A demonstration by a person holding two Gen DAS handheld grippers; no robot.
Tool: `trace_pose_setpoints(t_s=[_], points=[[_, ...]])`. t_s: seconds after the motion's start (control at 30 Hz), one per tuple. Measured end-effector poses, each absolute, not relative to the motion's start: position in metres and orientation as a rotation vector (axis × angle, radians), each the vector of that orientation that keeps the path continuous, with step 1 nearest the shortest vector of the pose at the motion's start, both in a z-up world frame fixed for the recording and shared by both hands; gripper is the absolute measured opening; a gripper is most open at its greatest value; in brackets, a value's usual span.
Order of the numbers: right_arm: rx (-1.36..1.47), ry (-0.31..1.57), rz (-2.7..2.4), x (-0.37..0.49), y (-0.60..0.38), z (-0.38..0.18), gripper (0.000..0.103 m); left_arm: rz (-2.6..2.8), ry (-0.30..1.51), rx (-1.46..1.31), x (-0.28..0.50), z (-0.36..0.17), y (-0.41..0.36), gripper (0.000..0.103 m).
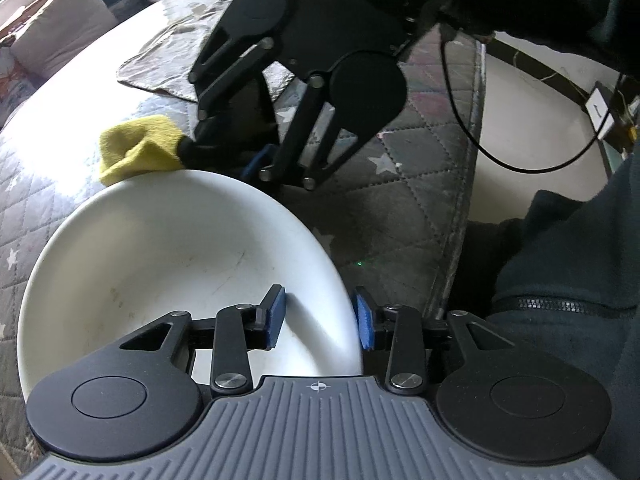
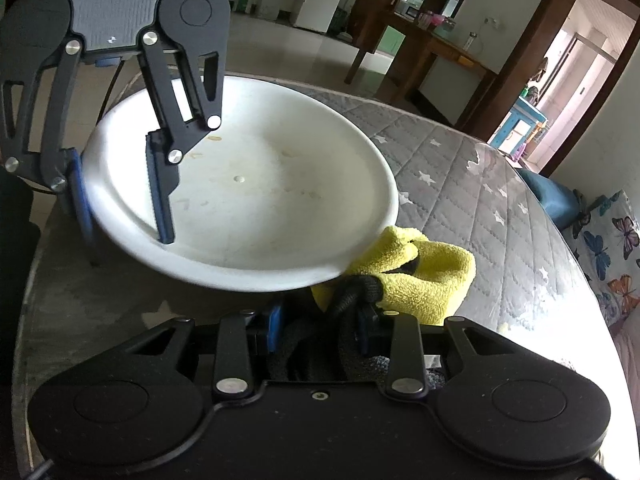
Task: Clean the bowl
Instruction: 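Hold the bowl rim with the left tool while the right tool keeps wiping the rim with the cloth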
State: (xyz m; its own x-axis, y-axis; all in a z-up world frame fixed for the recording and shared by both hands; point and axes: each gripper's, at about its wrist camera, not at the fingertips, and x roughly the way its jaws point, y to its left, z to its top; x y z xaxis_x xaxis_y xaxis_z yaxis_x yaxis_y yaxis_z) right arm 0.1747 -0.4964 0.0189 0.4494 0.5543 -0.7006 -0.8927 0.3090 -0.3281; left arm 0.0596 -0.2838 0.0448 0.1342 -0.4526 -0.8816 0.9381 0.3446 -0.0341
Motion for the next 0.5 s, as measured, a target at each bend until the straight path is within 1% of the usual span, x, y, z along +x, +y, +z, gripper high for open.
trace_pose_setpoints(t_s=[0.17, 0.5], points=[[-0.767, 0.514, 1.01, 0.18, -0.495, 0.018, 0.037, -1.127, 0.969, 0.632, 0.083, 0.043, -0.307, 0.04], [-0.774, 0.514, 1.002, 0.163, -0.497, 0.018, 0.037, -1.074, 0.986, 0.587, 0.117, 0.038, -0.352, 0.04]])
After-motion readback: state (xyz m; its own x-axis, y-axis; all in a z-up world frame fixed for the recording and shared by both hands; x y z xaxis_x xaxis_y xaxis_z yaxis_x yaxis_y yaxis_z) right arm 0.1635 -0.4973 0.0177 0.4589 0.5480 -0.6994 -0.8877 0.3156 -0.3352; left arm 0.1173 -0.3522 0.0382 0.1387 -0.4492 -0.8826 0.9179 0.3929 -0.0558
